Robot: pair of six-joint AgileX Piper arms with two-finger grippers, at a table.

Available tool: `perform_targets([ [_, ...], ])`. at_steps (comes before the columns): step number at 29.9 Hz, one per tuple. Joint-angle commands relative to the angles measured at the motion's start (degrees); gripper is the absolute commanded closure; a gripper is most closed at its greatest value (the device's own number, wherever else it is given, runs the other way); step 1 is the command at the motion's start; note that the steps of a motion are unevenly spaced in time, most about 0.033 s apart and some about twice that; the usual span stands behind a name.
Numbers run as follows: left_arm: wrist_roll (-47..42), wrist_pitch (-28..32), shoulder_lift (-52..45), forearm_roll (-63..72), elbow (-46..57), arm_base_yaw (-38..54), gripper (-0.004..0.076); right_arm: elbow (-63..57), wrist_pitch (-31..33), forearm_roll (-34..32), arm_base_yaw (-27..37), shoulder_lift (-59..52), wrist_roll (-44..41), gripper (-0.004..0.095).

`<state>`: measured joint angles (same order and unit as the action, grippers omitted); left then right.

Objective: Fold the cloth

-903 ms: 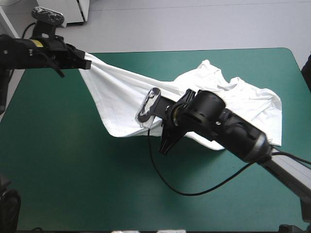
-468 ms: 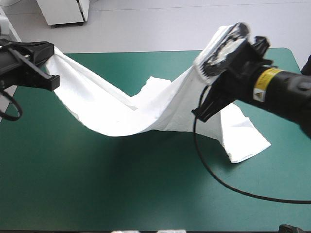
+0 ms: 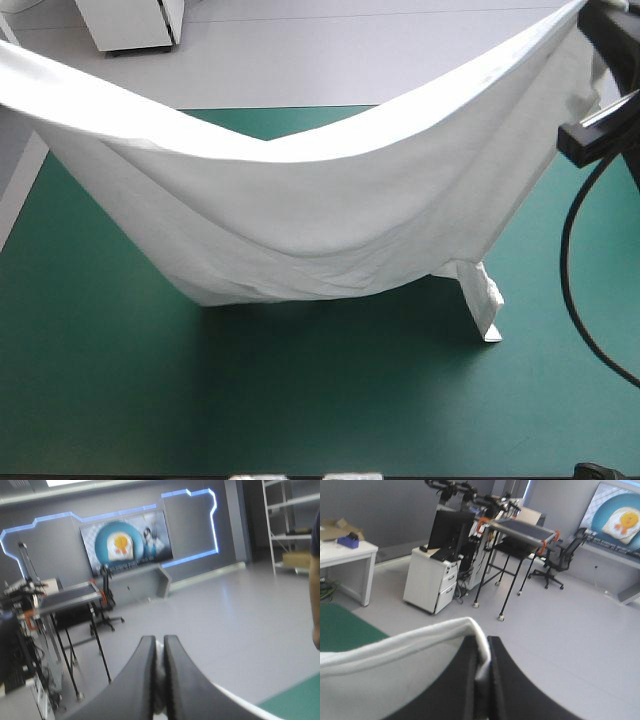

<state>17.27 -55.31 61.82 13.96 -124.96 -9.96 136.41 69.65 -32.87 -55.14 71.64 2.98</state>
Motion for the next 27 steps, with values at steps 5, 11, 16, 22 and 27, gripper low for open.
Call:
perform_targets([
  [5,2.04,22.45,2.69,0.29,-1.24,-0.39,0.0733,1.47,-19.66,-16.36,0.47,-0.01,-7.09,0.0925],
  [11,3.08,32.71,7.39,0.29,-1.24,-0.39,0.0733,1.47,-25.66,-30.13,0.47,1.79,-15.43,0.0925],
  [16,3.75,40.27,11.08,0.43,-1.24,-0.39,0.0733,3.30,-26.07,-41.08,0.47,5.87,-20.96,0.0925],
  [22,3.75,42.70,16.05,0.43,-5.28,-0.39,0.0733,12.27,-25.94,-38.61,7.38,13.73,-20.18,0.0925],
  [27,3.75,43.21,22.43,0.43,-12.89,-0.39,0.0733,14.49,-34.55,-16.49,26.70,19.50,-18.64,0.0925],
])
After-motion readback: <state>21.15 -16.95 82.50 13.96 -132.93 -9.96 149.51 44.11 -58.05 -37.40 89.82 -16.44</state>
